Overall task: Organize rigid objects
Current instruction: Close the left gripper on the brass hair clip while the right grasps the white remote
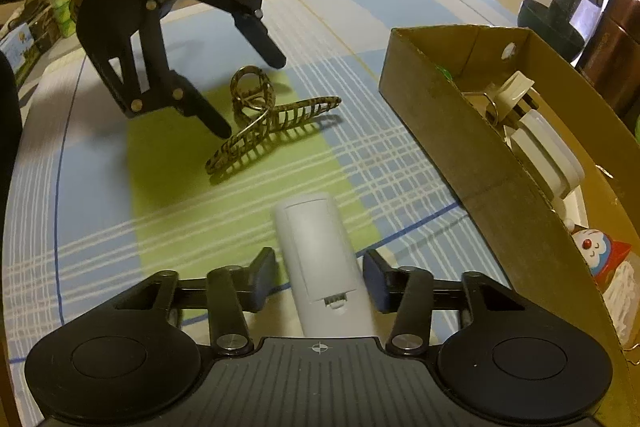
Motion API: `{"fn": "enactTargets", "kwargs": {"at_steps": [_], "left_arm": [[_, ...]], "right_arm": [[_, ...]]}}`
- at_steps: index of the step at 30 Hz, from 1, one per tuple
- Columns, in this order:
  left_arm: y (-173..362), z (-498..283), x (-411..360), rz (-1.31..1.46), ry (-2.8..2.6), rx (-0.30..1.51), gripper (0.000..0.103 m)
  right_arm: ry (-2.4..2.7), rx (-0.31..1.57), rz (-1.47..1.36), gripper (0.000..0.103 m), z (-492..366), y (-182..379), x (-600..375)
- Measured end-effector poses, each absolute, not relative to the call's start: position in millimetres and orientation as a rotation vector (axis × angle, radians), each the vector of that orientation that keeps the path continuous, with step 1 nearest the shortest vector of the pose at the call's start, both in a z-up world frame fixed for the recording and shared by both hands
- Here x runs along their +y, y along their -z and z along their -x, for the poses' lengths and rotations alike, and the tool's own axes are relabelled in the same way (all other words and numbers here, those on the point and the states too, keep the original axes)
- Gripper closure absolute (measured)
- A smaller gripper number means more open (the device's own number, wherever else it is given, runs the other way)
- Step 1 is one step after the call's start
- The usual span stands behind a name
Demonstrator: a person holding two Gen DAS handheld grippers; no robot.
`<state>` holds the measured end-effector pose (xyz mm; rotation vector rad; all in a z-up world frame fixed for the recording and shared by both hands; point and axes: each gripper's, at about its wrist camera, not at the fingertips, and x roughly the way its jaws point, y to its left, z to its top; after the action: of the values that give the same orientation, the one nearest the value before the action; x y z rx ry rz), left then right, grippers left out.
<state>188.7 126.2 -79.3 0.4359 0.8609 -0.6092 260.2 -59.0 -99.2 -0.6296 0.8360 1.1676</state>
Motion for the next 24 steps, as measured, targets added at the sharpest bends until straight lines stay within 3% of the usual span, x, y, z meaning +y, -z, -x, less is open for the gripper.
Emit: {"fn": "enactTargets", "kwargs": {"at_steps": [10, 17, 24], "left_arm": [[82.2, -192.4, 123.9, -0.402, 0.648, 0.849, 0.039], [82.8, -194.0, 119.5, -0.405, 0.653, 0.847, 0.059], [81.2, -186.9, 112.7, -0.368, 0.630, 0.860, 0.064]], "right_arm": [[-1.059, 0.882, 0.557, 0.066, -250.2, 95.4, -72.1], [-0.914, 0.932, 0.378, 0.066, -243.0, 92.9, -97.8], [-0.773, 0.958, 0.241, 0.066, -234.6, 90.1, -119.4]]}}
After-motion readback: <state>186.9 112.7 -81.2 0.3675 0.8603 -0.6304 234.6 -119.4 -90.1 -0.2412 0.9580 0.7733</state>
